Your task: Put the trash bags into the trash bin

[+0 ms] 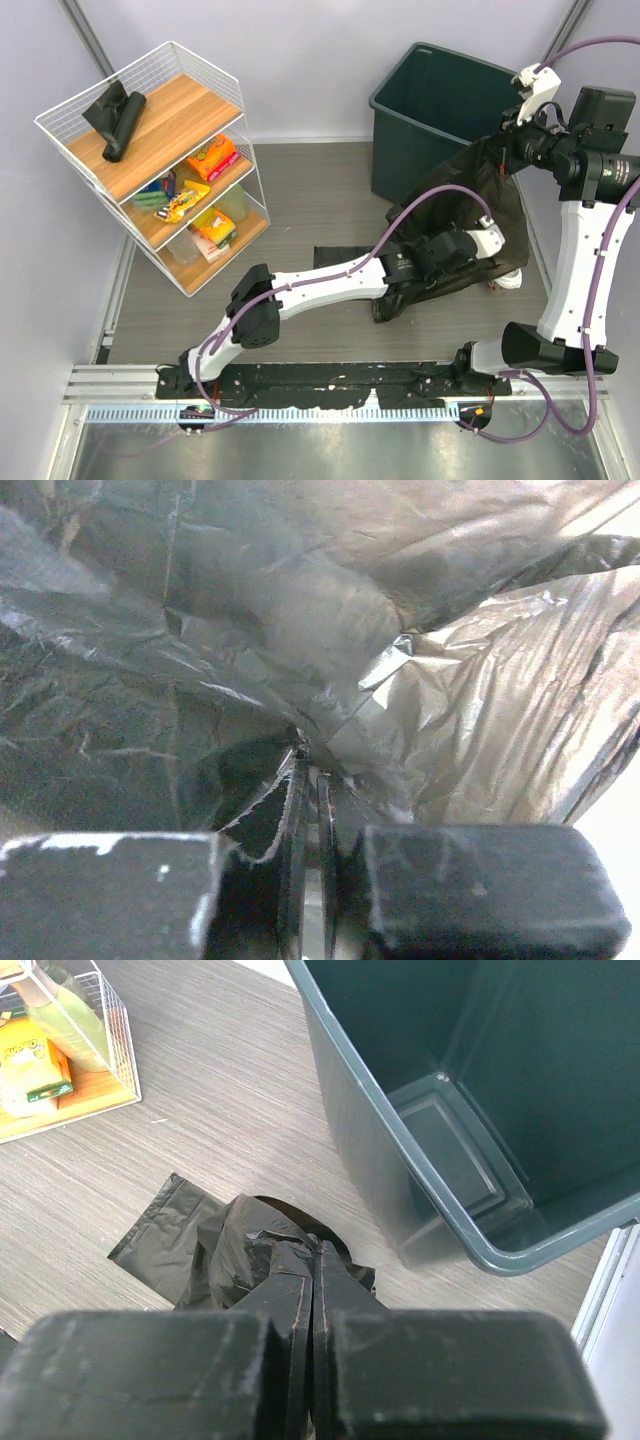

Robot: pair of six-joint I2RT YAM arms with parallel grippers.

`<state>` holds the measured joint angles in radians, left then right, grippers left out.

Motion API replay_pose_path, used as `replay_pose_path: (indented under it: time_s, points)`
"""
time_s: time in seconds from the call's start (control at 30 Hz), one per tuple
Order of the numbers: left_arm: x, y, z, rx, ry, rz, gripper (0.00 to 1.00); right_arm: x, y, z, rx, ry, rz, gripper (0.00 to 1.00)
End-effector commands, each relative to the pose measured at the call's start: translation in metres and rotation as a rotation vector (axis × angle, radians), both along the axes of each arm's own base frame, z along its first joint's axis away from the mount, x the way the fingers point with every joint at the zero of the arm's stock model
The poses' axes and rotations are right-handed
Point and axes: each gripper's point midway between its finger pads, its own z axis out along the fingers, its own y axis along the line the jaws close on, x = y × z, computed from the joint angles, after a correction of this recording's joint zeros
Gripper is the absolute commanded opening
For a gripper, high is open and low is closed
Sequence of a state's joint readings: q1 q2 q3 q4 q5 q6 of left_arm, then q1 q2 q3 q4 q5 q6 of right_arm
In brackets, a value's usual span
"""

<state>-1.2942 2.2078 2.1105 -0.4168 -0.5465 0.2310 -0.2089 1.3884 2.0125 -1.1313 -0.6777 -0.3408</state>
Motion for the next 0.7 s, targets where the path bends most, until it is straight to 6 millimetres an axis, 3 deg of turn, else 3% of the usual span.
replay_pose_path:
  time_s: [0.0,0.1,0.3,0.53,0.63,0.67]
  points:
    - [0.027,0.002,0.028,-0.12,0.042,0.029,0.0,0.0,-0.001,0.005,-0.022,-0.033,-0.001,0.01]
    - [0.025,0.012,0.04,-0.154,0.153,-0.036,0.0,0.001,-0.003,0.005,-0.03,-0.032,-0.007,0.02]
    - [-0.013,0.031,0.074,-0.226,0.35,-0.227,0.0,0.006,-0.005,0.001,-0.029,-0.017,-0.012,0.01]
    - [-0.026,0.068,0.105,-0.216,0.313,-0.248,0.0,0.006,-0.003,0.0,-0.019,-0.009,-0.006,0.01]
    - [-0.03,0.075,0.108,-0.209,0.308,-0.255,0.01,0.007,-0.001,-0.002,-0.001,0.008,0.001,0.01]
    - [-0.029,0.075,0.105,-0.205,0.305,-0.241,0.13,0.007,0.0,-0.003,0.009,0.015,0.002,0.01]
